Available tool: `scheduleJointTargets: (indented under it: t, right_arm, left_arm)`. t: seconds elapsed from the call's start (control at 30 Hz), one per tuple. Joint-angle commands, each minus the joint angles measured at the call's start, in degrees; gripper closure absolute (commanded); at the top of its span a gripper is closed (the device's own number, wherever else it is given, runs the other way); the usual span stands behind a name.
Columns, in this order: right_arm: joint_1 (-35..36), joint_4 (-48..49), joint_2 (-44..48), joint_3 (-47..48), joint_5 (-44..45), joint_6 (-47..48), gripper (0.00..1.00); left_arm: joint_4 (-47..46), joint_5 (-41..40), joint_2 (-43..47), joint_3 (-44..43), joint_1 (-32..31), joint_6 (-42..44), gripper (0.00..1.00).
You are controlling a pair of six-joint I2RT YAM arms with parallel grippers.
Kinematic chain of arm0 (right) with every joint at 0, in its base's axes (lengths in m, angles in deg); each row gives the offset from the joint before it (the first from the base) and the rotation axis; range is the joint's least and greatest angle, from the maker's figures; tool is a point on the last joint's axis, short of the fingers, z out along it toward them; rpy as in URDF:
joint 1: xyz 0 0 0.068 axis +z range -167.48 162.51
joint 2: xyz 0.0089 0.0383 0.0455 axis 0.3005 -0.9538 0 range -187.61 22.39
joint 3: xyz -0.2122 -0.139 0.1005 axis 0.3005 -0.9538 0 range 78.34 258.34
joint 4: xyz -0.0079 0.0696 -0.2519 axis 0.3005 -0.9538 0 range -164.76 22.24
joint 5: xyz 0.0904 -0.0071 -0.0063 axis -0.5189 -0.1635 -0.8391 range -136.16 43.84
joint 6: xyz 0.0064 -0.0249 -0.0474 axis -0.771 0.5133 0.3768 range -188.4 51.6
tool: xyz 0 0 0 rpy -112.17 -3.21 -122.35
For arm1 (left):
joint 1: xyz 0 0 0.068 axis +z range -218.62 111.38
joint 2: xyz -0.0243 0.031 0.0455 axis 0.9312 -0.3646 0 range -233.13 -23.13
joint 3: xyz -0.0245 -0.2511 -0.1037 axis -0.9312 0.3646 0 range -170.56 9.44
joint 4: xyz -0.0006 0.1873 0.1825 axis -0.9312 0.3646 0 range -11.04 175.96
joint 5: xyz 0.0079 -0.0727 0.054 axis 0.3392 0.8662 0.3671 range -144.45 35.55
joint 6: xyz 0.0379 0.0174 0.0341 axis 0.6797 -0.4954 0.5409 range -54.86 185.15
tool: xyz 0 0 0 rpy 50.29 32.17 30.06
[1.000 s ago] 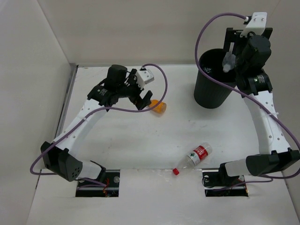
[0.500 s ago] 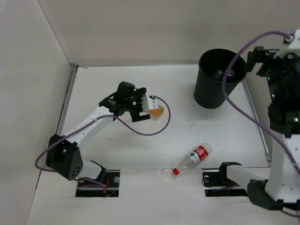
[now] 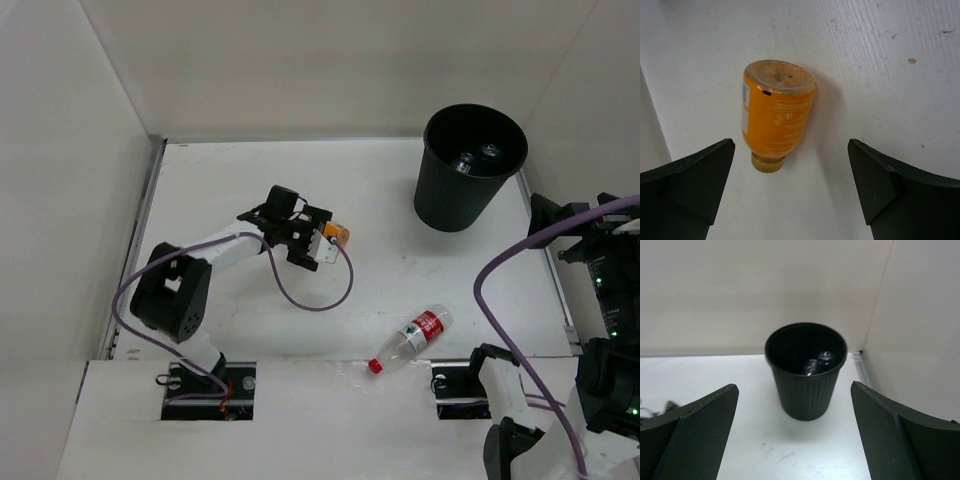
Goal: Put the plastic bottles in the bin
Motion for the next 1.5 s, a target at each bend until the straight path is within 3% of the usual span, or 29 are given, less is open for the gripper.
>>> scheduleJointTargets:
  t: [0.0,0.33,0.43,0.5,0.57,0.7,0.77,0.87,1.03,1.17,1.33,1.47]
  right_arm:
    - [0.20,-5.18,-0.57,3.66,-3.34,-5.46,0.00]
    - [-3.04,-8.44,-2.15,9.92,-8.08,-7.66,0.00]
    - [-3.75,-8.09,-1.98,9.13,-8.35,-7.93,0.00]
    - [-3.75,-7.39,-1.98,8.78,-8.52,-8.10,0.00]
    - [-3.57,-6.34,-1.98,7.90,-8.61,-8.37,0.00]
    - [-3.22,-3.00,-1.54,4.13,-9.49,-9.95,0.00]
    - [-3.13,-1.85,-1.45,1.23,-11.33,-10.56,0.00]
    - [-0.94,0.17,-1.62,-5.88,-17.91,-11.79,0.00]
    - [4.76,2.80,-4.34,-16.44,-25.22,-11.62,0.00]
    - [7.59,5.71,-8.12,-15.66,-29.51,-12.32,0.00]
    - [8.99,10.36,-12.87,-12.41,-44.00,-16.79,0.00]
    - [8.65,16.32,-13.06,-12.84,-50.01,-21.71,0.00]
  left_arm:
    - [-2.43,4.94,-3.94,-4.00,0.76,7.59,0.00]
    - [-1.20,5.82,-16.25,-12.97,0.41,10.68,0.00]
    - [-1.11,4.77,-18.01,-14.64,-0.20,9.98,0.07]
    - [-0.15,3.28,-18.89,-15.69,-0.64,9.62,0.23]
    - [1.52,2.22,-19.59,-17.01,-0.82,8.75,0.33]
    - [3.98,-0.15,-19.34,-18.68,-1.52,5.24,0.66]
    - [4.86,-0.42,-17.06,-18.68,-2.05,1.73,0.76]
    - [7.31,0.72,-11.62,-21.04,-3.54,-10.10,0.83]
    - [12.15,7.12,-3.35,-31.49,-5.13,-45.33,0.84]
    - [11.81,15.12,-0.61,-39.40,-6.35,-70.03,0.84]
    - [-0.81,24.44,-3.59,-46.98,-9.42,-98.96,0.84]
    - [-14.27,24.98,-5.27,-47.07,-13.12,-111.65,0.84]
